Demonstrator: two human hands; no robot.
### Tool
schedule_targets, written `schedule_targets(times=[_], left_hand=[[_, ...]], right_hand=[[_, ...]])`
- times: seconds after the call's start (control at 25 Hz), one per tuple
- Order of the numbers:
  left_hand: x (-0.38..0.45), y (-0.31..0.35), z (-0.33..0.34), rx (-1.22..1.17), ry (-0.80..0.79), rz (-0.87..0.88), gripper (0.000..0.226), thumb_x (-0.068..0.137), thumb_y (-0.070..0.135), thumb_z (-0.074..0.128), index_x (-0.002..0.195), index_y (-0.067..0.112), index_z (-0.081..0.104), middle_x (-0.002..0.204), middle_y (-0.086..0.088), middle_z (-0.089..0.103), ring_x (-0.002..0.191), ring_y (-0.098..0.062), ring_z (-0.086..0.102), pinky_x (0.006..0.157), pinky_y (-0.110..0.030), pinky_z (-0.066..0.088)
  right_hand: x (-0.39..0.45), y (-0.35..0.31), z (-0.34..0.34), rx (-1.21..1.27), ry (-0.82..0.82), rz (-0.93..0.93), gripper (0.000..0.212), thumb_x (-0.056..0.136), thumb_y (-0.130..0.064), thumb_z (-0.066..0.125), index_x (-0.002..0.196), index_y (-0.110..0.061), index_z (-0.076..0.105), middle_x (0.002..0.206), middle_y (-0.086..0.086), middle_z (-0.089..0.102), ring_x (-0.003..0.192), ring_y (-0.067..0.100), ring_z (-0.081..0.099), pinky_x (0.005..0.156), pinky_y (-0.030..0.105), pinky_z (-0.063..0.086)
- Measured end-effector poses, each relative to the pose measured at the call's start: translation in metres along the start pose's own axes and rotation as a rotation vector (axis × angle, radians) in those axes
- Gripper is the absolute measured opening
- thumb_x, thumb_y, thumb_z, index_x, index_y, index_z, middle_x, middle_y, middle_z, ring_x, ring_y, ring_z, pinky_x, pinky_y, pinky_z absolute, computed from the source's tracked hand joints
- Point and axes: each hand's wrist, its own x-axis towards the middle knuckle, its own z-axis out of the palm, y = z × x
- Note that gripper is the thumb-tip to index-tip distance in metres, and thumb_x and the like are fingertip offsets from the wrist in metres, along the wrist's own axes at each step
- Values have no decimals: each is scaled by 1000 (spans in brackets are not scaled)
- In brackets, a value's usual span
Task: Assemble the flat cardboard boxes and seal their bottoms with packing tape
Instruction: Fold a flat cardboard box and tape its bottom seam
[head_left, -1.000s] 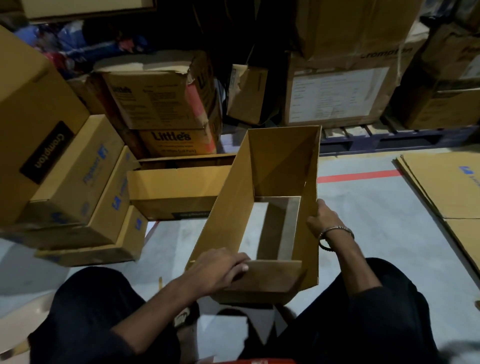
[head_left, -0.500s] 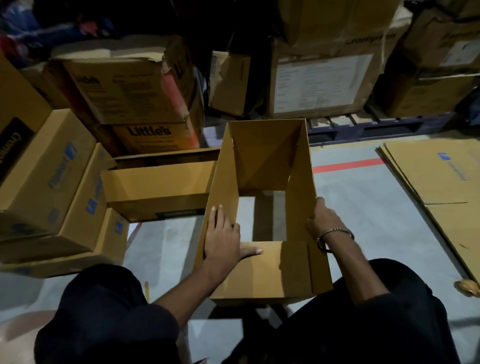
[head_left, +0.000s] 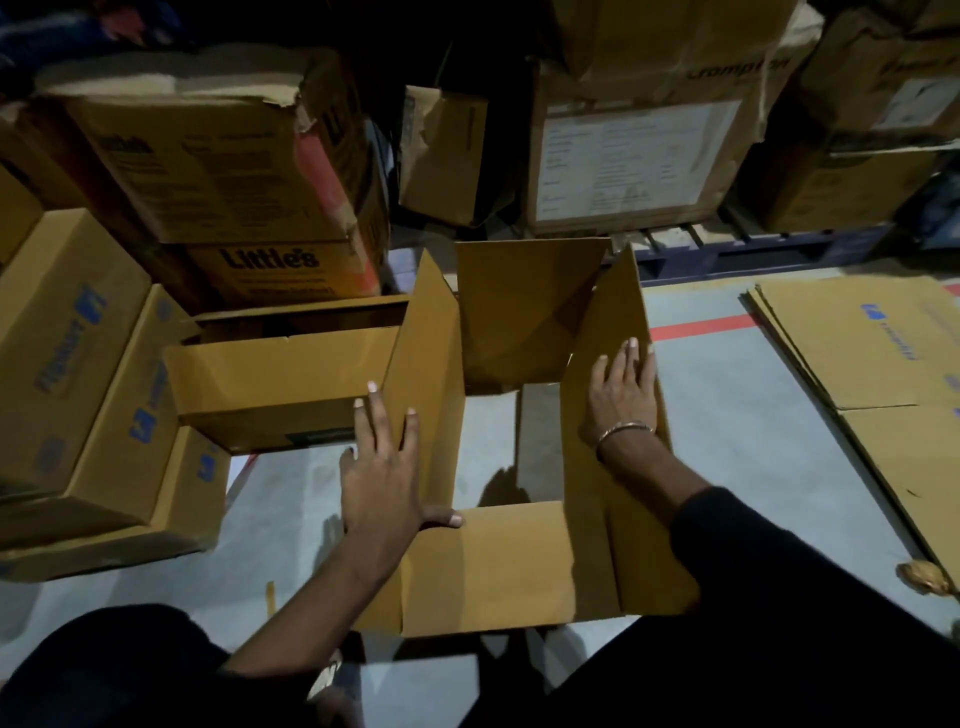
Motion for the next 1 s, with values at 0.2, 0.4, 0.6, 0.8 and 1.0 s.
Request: schedule_targets(times=[0.2, 0.4, 0.6, 0.8, 1.0], left_hand=[[6, -6, 6, -30, -19, 2, 156, 45, 109, 47, 167, 21, 4, 161, -27, -37, 158, -44, -7, 104, -50, 51], [9, -10, 11, -102, -8, 11, 143, 54, 95, 67, 166, 25, 12, 164, -20, -37, 159, -38, -6, 95, -44, 58], [8, -10, 12, -88, 49, 1, 144, 51, 97, 66, 164, 22, 20, 168, -23, -25, 159, -39, 0, 98, -45, 55], [5, 8, -3, -39, 38, 25, 132, 59, 89, 72, 163, 22, 23, 164, -29, -28, 158, -43, -3, 108, -46, 48], [1, 55, -22, 3, 0, 76, 89, 85, 36, 80, 159, 21, 32, 163, -33, -28, 156, -47, 9, 85, -31, 57]], right_hand=[[89, 25, -33, 591, -22, -75, 101, 94, -31, 72, 165, -17, 1, 172, 17, -7, 159, 35, -3, 127, 56, 15], [166, 30, -94, 641, -50, -62, 151, 61, -38, 98, 164, -23, -13, 169, 11, -24, 157, 36, -16, 121, 70, 15], [161, -5, -68, 466, 103, -68, 132, 66, -54, 92, 162, -17, 10, 168, 17, 11, 157, 40, 4, 118, 76, 14], [107, -32, 3, 389, 12, -137, 108, 81, -62, 76, 160, -20, 16, 166, 16, 18, 155, 41, 11, 122, 65, 18], [103, -21, 19, 406, -228, -301, 112, 88, -45, 77, 165, -27, -3, 172, 13, -4, 158, 38, -6, 125, 59, 11]])
